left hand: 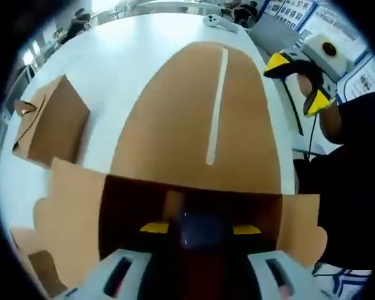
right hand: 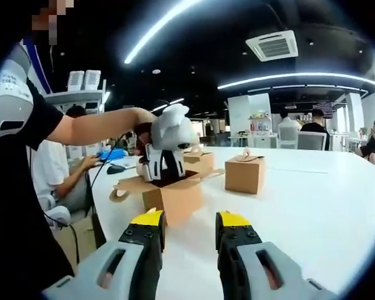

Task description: Pick up one paper box from the group, open the paper box, and remove the item inside

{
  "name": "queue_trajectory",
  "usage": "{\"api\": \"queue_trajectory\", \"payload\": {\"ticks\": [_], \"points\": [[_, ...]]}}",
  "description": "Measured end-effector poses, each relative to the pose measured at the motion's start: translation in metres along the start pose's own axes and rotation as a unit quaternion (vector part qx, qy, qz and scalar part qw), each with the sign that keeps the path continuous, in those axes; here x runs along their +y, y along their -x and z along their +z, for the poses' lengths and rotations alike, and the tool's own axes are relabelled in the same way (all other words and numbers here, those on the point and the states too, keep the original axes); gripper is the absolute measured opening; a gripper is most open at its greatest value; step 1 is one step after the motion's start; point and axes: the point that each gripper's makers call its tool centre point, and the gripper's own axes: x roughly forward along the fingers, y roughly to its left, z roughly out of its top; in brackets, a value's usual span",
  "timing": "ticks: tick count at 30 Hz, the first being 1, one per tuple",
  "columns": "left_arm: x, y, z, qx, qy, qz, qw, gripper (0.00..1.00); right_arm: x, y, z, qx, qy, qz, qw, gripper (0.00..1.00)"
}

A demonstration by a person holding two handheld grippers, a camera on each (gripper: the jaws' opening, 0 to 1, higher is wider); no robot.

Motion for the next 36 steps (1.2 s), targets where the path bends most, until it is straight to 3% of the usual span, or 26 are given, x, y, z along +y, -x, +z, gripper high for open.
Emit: {"api": "queue_trajectory", "payload": {"ticks": [15,22,30,36], "points": [[-0.001,0.001,-0.003,-0.010,0.020,0.003,0.9997,0.33,0.012,-0.004,0.004,-0.016,-0.007,0.013,0.9998,0.33],[0.001,0.005,0.000,-0.064,0.038,0.010,0.9972,0.33,0.009,0.002,0.006,-0.020,-0.008,0.007,0.9997,0.33],[0.008,0.011,0.002,-0.093,0.041,0.034,0.9942,0.33,0.010,0.003,0.010,-0.026,-0.005,0.009,0.9996,0.33],[0.015,0.030,0.010,-0.135,0.051,0.052,0.9882,0.34,0.010,0.003,0.010,-0.024,-0.005,0.008,0.9997,0.33]]}}
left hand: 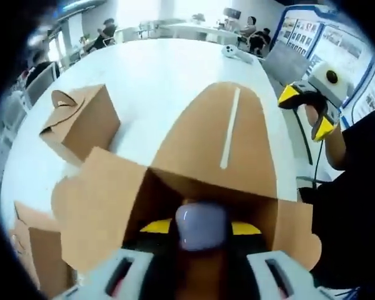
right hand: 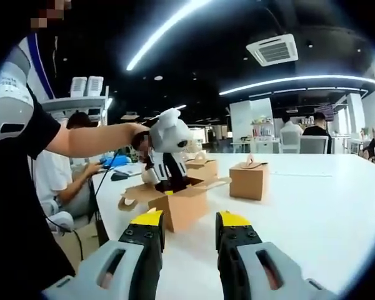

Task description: Pick up one paper box from the group, open the paper box, and remove the item inside

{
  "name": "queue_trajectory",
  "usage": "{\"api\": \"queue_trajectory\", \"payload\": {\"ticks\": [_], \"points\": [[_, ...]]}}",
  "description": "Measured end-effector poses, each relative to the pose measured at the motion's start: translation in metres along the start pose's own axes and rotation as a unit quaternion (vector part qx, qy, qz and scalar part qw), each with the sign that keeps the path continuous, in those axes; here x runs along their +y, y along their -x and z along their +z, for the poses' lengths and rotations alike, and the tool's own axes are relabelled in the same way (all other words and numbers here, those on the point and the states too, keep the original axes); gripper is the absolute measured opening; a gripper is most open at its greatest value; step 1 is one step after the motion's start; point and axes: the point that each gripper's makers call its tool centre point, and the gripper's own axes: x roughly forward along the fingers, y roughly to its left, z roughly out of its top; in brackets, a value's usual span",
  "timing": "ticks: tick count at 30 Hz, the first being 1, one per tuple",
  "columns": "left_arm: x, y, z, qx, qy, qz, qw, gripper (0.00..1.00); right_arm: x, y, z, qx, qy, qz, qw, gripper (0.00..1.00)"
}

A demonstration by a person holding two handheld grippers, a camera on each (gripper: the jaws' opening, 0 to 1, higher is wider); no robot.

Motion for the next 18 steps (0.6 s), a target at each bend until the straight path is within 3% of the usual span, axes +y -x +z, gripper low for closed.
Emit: {"api": "queue_trajectory", "payload": {"ticks": [9,12,15,18], "points": [[0.003,0.023,0.012,-0.052,0.006,0.016,0.9985,0.34,0.002,-0.002,0.006,-0.003,0.006,0.001,1.0000,0.33],[0.004,0.032,0.014,-0.085,0.015,0.020,0.9961,0.34,0.003,-0.003,0.006,-0.002,0.006,0.003,1.0000,0.33],[0.008,0.044,0.021,-0.139,0.032,0.048,0.9886,0.34,0.004,-0.006,0.005,0.000,0.005,0.005,1.0000,0.33],[0.006,0.053,0.023,-0.173,0.034,0.067,0.9821,0.34,0.005,-0.009,0.004,0.000,0.005,0.008,1.0000,0.33]]}}
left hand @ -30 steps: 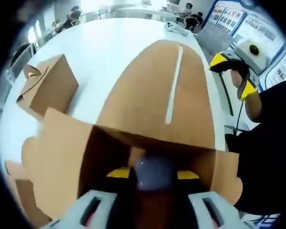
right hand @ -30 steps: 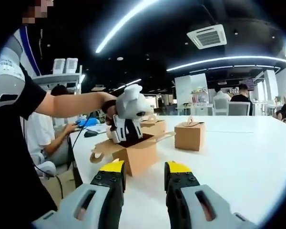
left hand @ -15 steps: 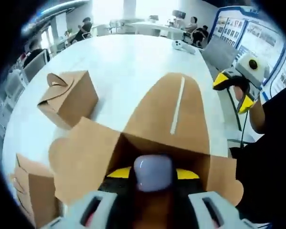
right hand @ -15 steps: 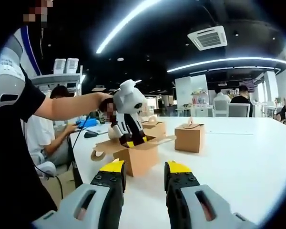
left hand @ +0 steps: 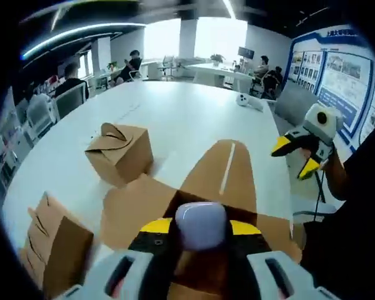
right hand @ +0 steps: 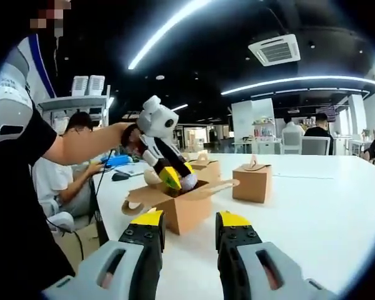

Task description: Pick up one paper box from the group, open the paper box, and remove the item inside

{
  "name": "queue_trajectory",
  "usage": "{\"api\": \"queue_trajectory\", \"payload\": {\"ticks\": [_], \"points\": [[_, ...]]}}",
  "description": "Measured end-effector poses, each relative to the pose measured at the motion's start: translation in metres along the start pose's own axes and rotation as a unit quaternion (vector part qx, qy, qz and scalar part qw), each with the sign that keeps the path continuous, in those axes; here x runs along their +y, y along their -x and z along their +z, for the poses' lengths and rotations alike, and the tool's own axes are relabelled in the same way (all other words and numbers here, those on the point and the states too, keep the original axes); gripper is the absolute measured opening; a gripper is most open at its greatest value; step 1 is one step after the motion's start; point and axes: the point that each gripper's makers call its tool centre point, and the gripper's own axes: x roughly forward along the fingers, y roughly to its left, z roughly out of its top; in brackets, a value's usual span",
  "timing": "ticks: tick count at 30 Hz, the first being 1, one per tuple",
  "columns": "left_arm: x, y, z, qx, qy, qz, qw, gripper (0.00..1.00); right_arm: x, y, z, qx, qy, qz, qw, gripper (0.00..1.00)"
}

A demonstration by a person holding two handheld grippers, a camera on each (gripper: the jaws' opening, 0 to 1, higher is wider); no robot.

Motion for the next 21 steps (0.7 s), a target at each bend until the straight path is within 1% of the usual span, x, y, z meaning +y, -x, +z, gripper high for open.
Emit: {"api": "queue_trajectory", "payload": {"ticks": [1,3,4,5,6,7,8,9,12,13,14,16,17,18,19,21], "points": [[-0.001,0.002,0.001,-0.008,0.001,0.002,1.0000,0.34,0.001,-0.001,0.001,-0.003,0.001,0.001,1.0000,0.33],[-0.004,0.006,0.007,-0.038,0.007,0.000,0.9992,0.34,0.002,-0.003,0.003,-0.007,0.001,0.002,1.0000,0.33],[-0.004,0.007,0.008,-0.043,0.009,-0.001,0.9990,0.34,0.002,-0.004,0.004,-0.007,0.001,0.002,1.0000,0.33],[-0.002,0.012,0.010,-0.059,0.031,0.010,0.9977,0.34,0.002,-0.005,0.004,-0.008,0.000,0.002,1.0000,0.33],[-0.003,0.015,0.008,-0.061,0.023,0.014,0.9978,0.34,0.002,-0.005,0.003,-0.006,0.000,0.002,1.0000,0.33],[-0.001,0.018,0.012,-0.075,0.021,0.019,0.9968,0.34,0.002,-0.006,0.003,-0.005,0.000,0.001,1.0000,0.33],[-0.002,0.023,0.016,-0.098,0.031,0.020,0.9945,0.34,0.001,-0.007,0.002,-0.003,-0.001,0.000,1.0000,0.33],[-0.003,0.027,0.019,-0.115,0.038,0.017,0.9925,0.34,0.001,-0.007,0.001,-0.002,-0.003,-0.002,1.0000,0.33],[0.000,0.040,0.026,-0.164,0.054,0.026,0.9846,0.33,0.001,-0.008,0.001,-0.003,-0.006,-0.006,1.0000,0.33],[-0.001,0.043,0.026,-0.173,0.056,0.029,0.9829,0.33,0.002,-0.009,0.001,-0.004,-0.007,-0.006,1.0000,0.33],[0.000,0.048,0.026,-0.186,0.063,0.037,0.9799,0.33,0.002,-0.009,0.001,-0.004,-0.008,-0.006,0.9999,0.33],[0.000,0.056,0.020,-0.198,0.066,0.053,0.9765,0.33,0.003,-0.011,0.000,-0.002,-0.008,-0.006,1.0000,0.32],[0.000,0.063,0.018,-0.212,0.068,0.066,0.9726,0.33,0.003,-0.011,0.000,-0.002,-0.007,-0.005,1.0000,0.32],[-0.001,0.068,0.016,-0.222,0.073,0.070,0.9698,0.33,0.004,-0.012,0.000,-0.002,-0.008,-0.004,1.0000,0.32],[-0.002,0.073,0.017,-0.237,0.078,0.072,0.9656,0.33,0.004,-0.013,0.000,-0.002,-0.008,-0.003,1.0000,0.32],[-0.005,0.084,0.023,-0.277,0.099,0.065,0.9535,0.33,0.003,-0.016,-0.002,0.002,-0.009,-0.003,1.0000,0.32]]}}
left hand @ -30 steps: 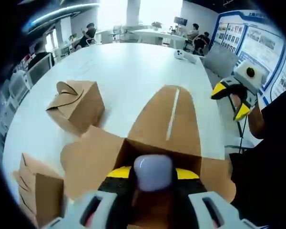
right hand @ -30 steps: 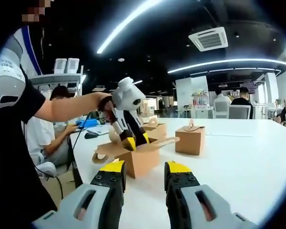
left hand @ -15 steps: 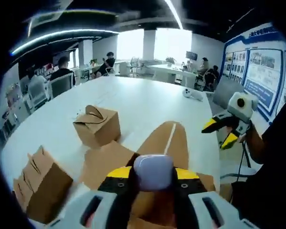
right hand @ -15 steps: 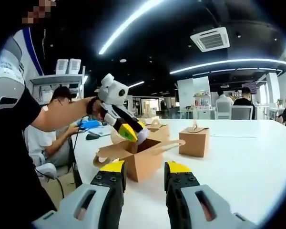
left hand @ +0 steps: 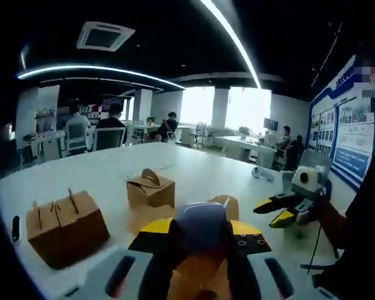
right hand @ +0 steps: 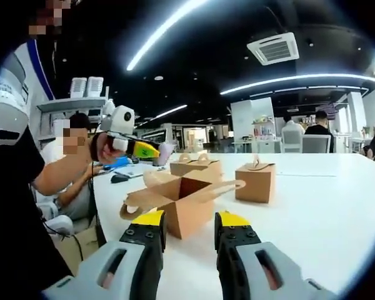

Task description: Pick up one paper box from the group, open the paper box, and remove the item inside

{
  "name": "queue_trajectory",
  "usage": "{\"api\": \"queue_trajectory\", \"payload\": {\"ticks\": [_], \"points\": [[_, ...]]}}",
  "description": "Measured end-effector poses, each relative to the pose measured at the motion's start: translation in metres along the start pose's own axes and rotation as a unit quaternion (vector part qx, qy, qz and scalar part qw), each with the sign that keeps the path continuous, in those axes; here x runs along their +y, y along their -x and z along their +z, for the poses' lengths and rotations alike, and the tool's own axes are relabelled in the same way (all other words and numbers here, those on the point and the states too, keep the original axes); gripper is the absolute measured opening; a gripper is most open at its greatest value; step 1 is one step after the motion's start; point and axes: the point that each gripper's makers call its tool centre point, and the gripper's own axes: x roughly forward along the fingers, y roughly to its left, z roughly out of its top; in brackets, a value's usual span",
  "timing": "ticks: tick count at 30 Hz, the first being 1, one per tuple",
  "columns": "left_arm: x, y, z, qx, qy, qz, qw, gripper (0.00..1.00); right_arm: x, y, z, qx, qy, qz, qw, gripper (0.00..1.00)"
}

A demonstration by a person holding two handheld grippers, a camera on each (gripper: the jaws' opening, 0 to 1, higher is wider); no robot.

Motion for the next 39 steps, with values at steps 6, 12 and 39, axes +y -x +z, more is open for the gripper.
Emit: {"api": "queue_trajectory", "payload": {"ticks": [6,12,39], "points": [[-0.005,0.020,0.008,-0.048,-0.005,0.025,0.9985,0.34,-0.006,-0.005,-0.002,0.003,-0.004,-0.009,0.9999,0.32],[0.001,0.044,-0.007,-0.066,0.001,0.076,0.9949,0.33,-0.009,-0.004,-0.001,-0.003,-0.010,-0.018,0.9998,0.32],[-0.014,0.088,-0.053,-0.045,-0.021,0.102,0.9935,0.34,-0.021,-0.003,-0.001,0.012,0.004,-0.036,0.9993,0.32]]}}
